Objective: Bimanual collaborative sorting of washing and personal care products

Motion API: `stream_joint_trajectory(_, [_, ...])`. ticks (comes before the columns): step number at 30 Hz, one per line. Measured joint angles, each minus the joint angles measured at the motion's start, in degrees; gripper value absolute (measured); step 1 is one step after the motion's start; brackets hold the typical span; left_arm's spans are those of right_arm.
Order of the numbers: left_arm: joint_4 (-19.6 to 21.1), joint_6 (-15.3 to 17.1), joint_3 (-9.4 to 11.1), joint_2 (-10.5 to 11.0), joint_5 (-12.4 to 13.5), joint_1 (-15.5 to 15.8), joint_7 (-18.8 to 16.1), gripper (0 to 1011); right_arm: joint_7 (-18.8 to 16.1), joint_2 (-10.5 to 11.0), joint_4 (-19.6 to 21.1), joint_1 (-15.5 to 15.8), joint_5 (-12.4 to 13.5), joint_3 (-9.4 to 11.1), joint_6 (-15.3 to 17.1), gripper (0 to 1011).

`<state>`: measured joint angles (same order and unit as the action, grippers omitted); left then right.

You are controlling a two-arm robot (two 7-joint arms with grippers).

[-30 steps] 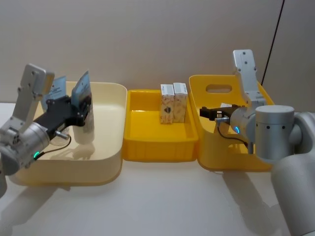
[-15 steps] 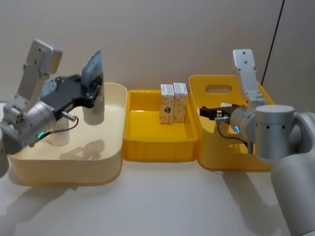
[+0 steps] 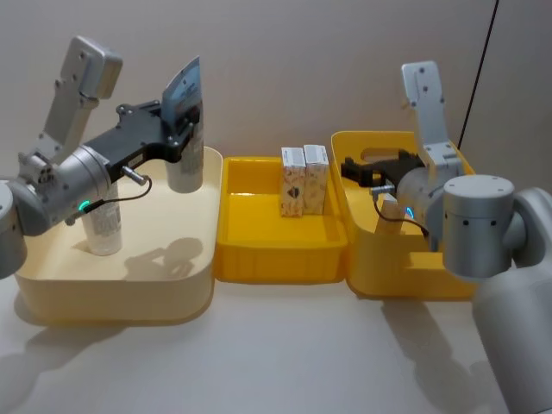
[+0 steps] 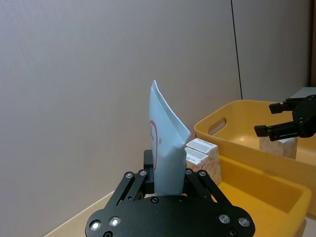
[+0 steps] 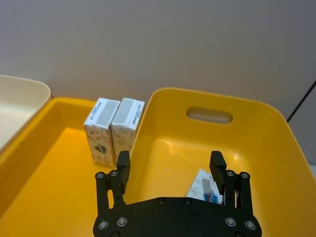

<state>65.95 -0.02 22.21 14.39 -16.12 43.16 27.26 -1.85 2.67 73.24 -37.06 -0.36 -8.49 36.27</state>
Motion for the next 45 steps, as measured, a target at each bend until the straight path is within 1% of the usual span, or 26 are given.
stream_joint_trajectory(7, [-2.3,-1.1,0.4,-0.5,-0.8,1.7,1.7,240,-0.7,0.3,2.2,0.6,-0.8,-1.0,-4.1,1001])
stream_joint_trajectory(17, [-3.8,-1.9,0.7,-0.7,-2.0,2.8,3.1,240,-1.6,0.7,4.7,1.3,-2.0,-2.4,-10.7,1001])
stream_joint_trajectory(21, [-4.4,-2.1,0.8,-0.9,-2.5,3.2,3.6,240,-2.0,0.8,4.9,1.5,-2.5,-3.0,-12.5,1001])
stream_joint_trajectory(24, [-5.0,-2.4,0.9,-1.1,-3.0,3.7,4.2,240,-3.2,1.2,4.9,1.6,-3.1,-3.9,-13.4,1001])
stream_joint_trajectory(25, [-5.3,-2.5,1.0,-1.2,-3.1,3.9,4.5,239,-3.2,1.2,4.9,1.6,-3.1,-3.9,-13.4,1001])
stream_joint_trajectory(29, [-6.1,-2.9,1.2,-1.5,-3.7,4.6,5.4,240,-5.6,1.9,4.6,1.6,-3.7,-5.5,-13.5,1001])
stream_joint_trajectory(34, [-7.1,-3.6,1.5,-1.9,-4.3,5.5,6.5,239,-8.4,2.8,3.9,1.2,-4.4,-7.4,-12.7,1001])
stream_joint_trajectory(36, [-7.7,-4.0,1.7,-2.2,-4.6,6.0,7.1,240,-10.3,3.3,3.6,0.9,-4.7,-8.3,-12.1,1001])
stream_joint_trajectory(37, [-7.9,-4.1,1.7,-2.3,-4.6,6.2,7.3,240,-11.4,3.6,3.2,0.7,-4.8,-9.2,-11.8,1001])
stream_joint_trajectory(38, [-8.2,-4.2,1.8,-2.4,-4.7,6.4,7.4,240,-11.4,3.6,3.2,0.7,-4.8,-9.2,-11.8,1001])
stream_joint_trajectory(40, [-8.8,-4.7,1.9,-2.6,-4.9,6.9,7.8,240,-13.2,4.1,2.8,0.3,-5.0,-10.2,-11.2,1001])
stream_joint_trajectory(41, [-9.1,-4.8,2.0,-2.7,-4.9,7.2,8.0,240,-14.7,4.5,2.4,0.0,-5.1,-11.0,-10.7,1001])
stream_joint_trajectory(43, [-10.0,-5.3,2.3,-3.0,-5.1,7.9,8.6,240,-15.9,4.8,2.1,-0.3,-5.2,-11.7,-10.3,1001])
stream_joint_trajectory(44, [-10.2,-5.4,2.4,-3.0,-5.1,8.0,8.7,240,-17.4,5.1,1.7,-0.6,-5.3,-12.4,-9.9,1001])
stream_joint_trajectory(45, [-10.5,-5.5,2.4,-3.1,-5.1,8.2,8.8,240,-17.9,5.3,1.6,-0.8,-5.3,-12.8,-9.8,1001])
